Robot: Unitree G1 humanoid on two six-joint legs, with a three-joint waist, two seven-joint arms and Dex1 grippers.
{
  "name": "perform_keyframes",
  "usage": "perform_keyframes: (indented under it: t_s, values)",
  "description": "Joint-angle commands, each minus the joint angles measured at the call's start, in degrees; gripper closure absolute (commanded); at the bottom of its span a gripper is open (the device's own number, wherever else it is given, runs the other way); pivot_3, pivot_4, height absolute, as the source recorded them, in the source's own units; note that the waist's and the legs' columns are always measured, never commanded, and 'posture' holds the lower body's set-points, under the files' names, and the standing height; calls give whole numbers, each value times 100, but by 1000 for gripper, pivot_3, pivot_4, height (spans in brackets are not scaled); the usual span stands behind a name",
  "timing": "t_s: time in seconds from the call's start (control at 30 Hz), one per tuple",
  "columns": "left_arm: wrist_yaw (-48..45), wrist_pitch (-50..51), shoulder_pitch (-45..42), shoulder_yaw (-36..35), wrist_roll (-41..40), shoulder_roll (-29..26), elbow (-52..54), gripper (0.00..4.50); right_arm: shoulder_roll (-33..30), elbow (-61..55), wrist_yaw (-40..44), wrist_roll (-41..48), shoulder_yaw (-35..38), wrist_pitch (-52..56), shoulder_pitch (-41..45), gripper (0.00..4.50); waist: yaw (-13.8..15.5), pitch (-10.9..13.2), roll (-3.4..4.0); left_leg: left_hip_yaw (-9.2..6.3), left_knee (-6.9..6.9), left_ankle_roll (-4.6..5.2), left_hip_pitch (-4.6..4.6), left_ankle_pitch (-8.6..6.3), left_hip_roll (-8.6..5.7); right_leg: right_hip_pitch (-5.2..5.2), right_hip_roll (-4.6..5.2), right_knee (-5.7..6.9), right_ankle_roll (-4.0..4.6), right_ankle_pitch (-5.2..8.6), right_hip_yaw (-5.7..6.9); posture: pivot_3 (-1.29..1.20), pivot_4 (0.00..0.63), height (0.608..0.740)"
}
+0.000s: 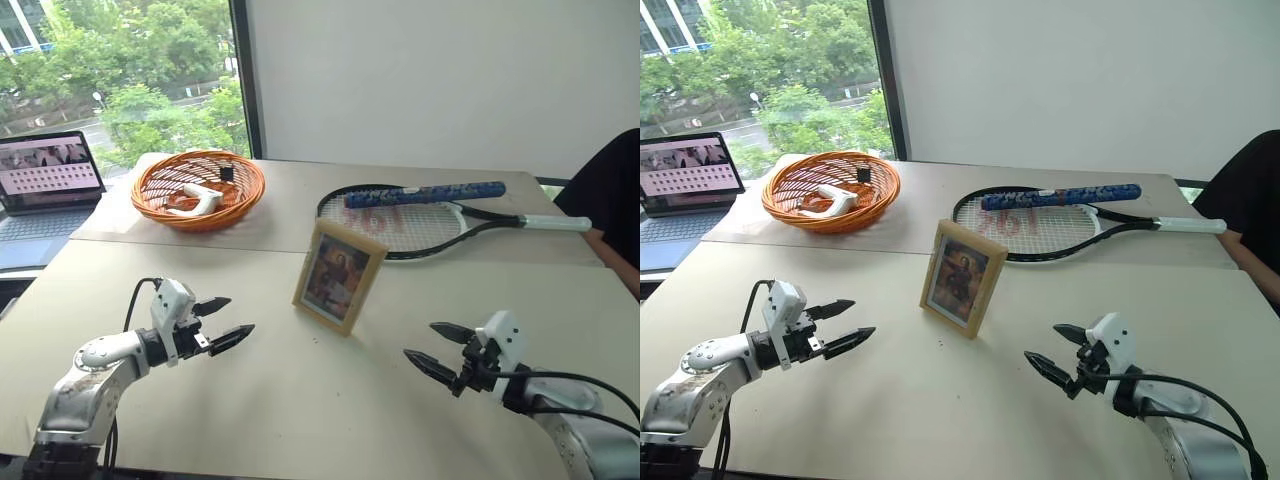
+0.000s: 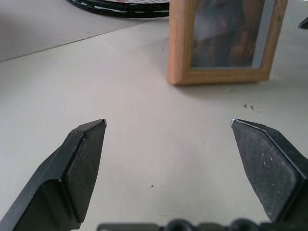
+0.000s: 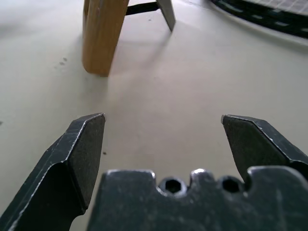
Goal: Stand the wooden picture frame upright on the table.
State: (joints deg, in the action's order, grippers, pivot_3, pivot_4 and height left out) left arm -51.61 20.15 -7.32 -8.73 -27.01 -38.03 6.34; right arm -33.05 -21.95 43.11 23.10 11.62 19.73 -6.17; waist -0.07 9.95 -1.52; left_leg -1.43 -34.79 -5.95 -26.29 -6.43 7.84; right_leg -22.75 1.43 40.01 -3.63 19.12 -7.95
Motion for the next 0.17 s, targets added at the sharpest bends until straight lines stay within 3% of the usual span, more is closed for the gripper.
perform_keyframes:
  t_s: [0.03,0.17]
  values:
    - [129,-278,-69,-9,173,85,0,0,78,-325,-296,-25,321,-250,-93,33,-22,0,0,0,-1,1,4,2,0,5,0,0,-3,-1,0,0,150,692]
    - [138,-262,-166,108,286,132,-80,0,56,-266,-330,6,292,-212,-108,33,-52,0,0,0,-8,2,17,6,-1,24,1,-1,-9,-3,0,0,150,692]
